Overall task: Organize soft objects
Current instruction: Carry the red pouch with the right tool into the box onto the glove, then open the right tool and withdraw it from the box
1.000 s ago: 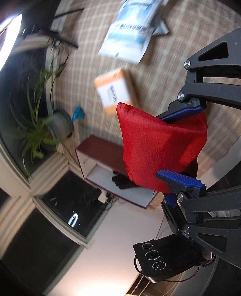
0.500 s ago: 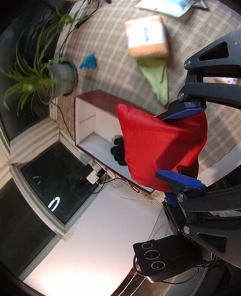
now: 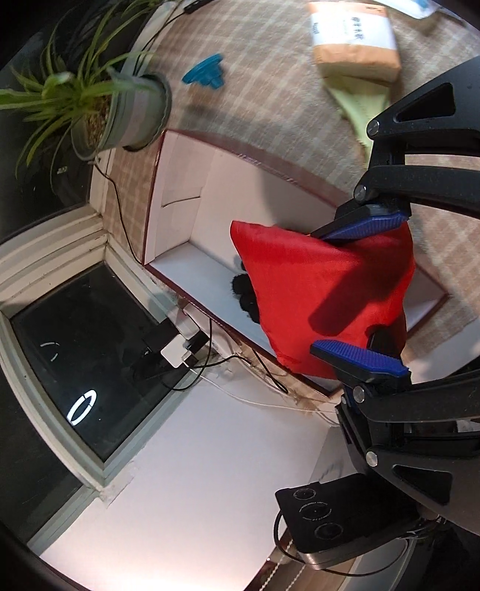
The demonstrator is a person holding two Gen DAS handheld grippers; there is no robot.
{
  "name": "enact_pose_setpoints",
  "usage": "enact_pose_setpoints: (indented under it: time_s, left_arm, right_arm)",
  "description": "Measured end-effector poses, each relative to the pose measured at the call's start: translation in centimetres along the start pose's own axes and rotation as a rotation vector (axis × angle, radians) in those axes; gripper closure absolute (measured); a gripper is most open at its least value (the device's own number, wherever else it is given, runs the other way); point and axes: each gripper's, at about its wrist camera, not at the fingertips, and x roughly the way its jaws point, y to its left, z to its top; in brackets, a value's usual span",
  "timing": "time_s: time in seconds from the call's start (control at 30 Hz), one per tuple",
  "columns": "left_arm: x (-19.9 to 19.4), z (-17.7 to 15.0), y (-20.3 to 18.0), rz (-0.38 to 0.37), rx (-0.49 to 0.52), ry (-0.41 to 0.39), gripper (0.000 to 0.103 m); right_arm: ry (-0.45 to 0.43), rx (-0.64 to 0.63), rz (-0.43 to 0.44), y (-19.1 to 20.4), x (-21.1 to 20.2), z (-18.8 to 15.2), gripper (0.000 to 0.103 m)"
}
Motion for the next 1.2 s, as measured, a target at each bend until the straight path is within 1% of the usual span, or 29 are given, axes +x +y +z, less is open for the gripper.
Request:
enact_pose_setpoints:
  time_s: [0.13,0.2,0.3,0.53,0.7,0.8,0.87,0.93,1.07,1.2]
  left_arm:
    - [0.7,0.5,1.2,0.041,-0.019,0.002,0.063]
    - [1.0,0.6,1.6,0.078,-0.026,0.005,0.063]
    - [1.2,0.8,2.2,0.116,-0.044,-0.004,0.06]
    - [1.4,1.0,2.5,0.132,-0.039,-0.009,0.06]
    - [1.5,1.0,2.0,0.126,-0.033,-0.006,0.06]
    - [1.5,1.0,1.5,0.122,-0.024,-0.011,0.054]
    - [1.4,1.0,1.1,0.11,-0.025,-0.014,0.052]
    - [1.3,0.9,0.5,0.097,-0.022,-0.014,0.048]
    - [1.5,0.6,-1.2,0.063,-0.003,-0.008,0.047]
    - [1.7,-0.1,-3.8,0.022,0.035,0.003,0.046]
  right_arm:
    - [0.0,-0.018,-0.02,0.5,1.3,1.3,0.055]
    - [-0.003,-0.03,-0.035,0.7,1.8,1.9,0.054]
    - [-0.016,-0.033,-0.059,0.8,2.3,2.7,0.054]
    - [-0.034,-0.033,-0.089,0.6,2.3,3.4,0.052]
    - [-0.048,-0.007,-0.104,-0.5,1.7,3.1,0.049]
    - [-0.061,0.009,-0.115,-1.4,1.1,2.7,0.046]
    - [-0.077,0.021,-0.123,-2.1,0.3,2.5,0.045]
    - [-0.093,0.031,-0.132,-2.8,-0.5,2.2,0.043]
    - [-0.112,0.054,-0.157,-4.8,-2.6,1.2,0.042]
    - [-0.115,0.09,-0.171,-7.1,-4.7,0.1,0.042]
